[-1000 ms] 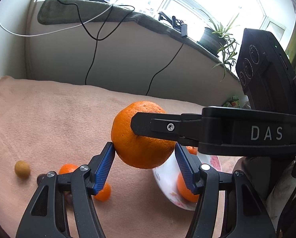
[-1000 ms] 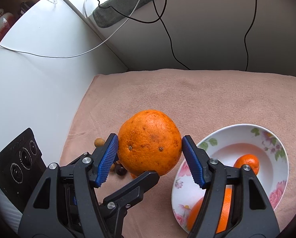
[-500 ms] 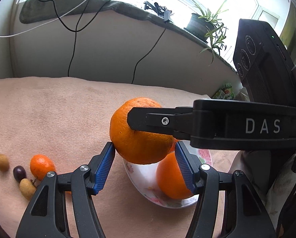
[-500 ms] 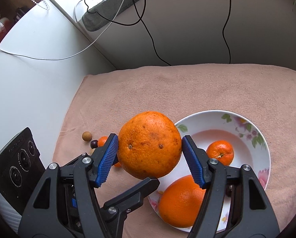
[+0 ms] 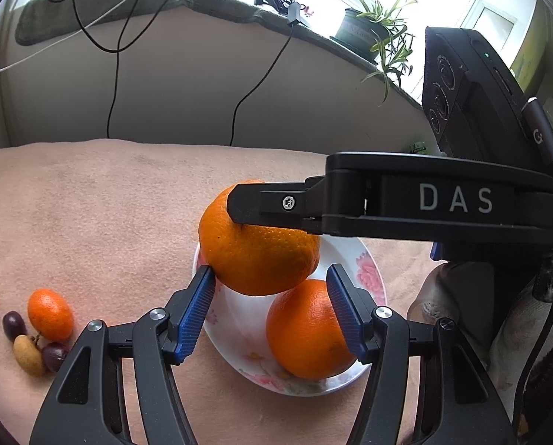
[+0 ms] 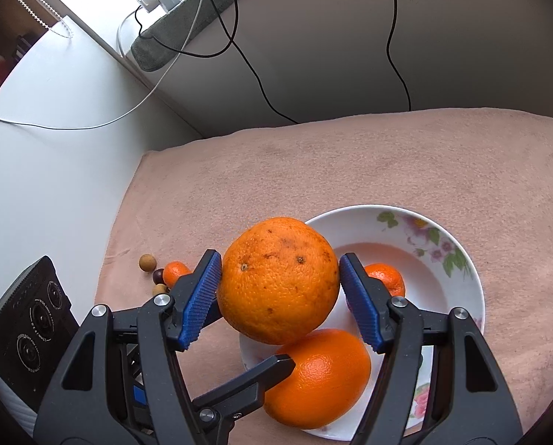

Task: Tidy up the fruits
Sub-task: 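Carry the large orange into the floral bowl with the left gripper, then open the left gripper and withdraw it toward the loose fruit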

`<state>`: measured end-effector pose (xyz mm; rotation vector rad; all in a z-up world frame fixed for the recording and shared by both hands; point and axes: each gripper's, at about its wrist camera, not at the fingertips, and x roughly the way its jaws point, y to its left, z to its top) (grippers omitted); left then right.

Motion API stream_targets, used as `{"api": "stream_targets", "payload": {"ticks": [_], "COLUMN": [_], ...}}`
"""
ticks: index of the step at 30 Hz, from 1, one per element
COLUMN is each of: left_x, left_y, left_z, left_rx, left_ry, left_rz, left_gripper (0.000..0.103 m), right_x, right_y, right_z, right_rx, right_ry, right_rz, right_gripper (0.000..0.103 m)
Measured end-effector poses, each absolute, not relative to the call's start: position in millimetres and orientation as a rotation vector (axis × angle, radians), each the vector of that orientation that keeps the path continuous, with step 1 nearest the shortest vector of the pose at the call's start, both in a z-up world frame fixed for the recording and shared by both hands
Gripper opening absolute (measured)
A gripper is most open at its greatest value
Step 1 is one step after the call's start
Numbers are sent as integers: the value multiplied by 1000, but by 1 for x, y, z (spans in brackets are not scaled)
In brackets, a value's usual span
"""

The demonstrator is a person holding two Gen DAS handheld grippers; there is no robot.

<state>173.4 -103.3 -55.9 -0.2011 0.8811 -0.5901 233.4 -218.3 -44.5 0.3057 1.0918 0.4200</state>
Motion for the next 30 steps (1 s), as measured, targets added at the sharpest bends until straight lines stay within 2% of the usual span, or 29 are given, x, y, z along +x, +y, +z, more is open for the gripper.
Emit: {"api": "stream_targets", "payload": {"ticks": [6, 12, 30], "left_x": [166, 162, 144], "left_y": [-104, -111, -90], "left_z": [-52, -36, -29], "left_rx": [-188, -160, -164], "left_ry": [871, 829, 811], "left_rz": [-613, -643, -599], "left_gripper": [61, 59, 62], "right_x": [235, 232, 213], "right_y": [-223, -222, -219], "right_z": [-49, -39, -25], "right_rx": [305, 277, 208], "right_ry": [1097, 1065, 1008], "right_rz": [400, 401, 398], "right_gripper": [69, 64, 64]}}
